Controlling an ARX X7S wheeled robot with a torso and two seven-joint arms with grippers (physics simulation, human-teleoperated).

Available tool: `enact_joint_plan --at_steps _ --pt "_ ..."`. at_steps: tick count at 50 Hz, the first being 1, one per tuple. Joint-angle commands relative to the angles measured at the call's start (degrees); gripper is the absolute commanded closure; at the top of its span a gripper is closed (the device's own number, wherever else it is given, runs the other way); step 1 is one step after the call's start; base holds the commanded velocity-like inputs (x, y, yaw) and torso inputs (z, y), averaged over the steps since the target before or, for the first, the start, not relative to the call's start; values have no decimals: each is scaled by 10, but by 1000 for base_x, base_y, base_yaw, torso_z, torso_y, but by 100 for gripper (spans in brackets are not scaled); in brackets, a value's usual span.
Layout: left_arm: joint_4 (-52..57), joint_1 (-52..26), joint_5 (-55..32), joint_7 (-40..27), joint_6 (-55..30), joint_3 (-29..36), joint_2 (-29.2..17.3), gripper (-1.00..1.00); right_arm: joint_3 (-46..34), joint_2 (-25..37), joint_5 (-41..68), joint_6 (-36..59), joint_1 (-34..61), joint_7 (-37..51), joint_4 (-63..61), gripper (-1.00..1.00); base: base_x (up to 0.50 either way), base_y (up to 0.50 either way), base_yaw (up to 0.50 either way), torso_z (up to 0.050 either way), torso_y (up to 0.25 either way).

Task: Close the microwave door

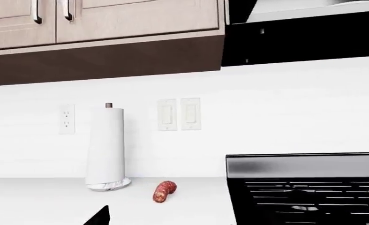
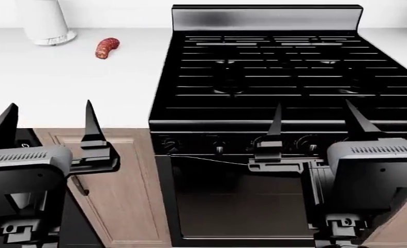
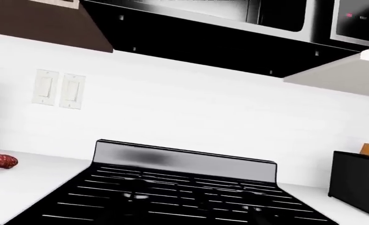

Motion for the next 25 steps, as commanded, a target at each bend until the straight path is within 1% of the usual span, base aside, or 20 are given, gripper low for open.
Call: enact_joint_plan --at_steps 1,3,11,18,21,25 --pt "4 -5 -7 -8 -5 2 -6 -100 0 0 2 7 6 -1 0 -100 0 500 0 0 0" --pt "6 -3 4 -13 7 9 -11 -100 1 0 4 7 7 -1 0 -100 0 500 0 0 0" --pt "10 -8 -8 -19 1 7 -15 -100 1 0 5 13 13 -2 0 -100 0 500 0 0 0" --pt "8 -2 -12 -24 12 11 -21 -100 1 0 5 18 16 -4 0 -100 0 500 0 0 0" --pt "14 -11 -19 -28 0 9 -23 -100 -2 0 2 23 22 -8 0 -100 -1 500 0 0 0" --pt "11 -5 -21 -31 10 10 -25 -100 -4 0 3 27 22 -10 0 -100 -1 500 0 0 0"
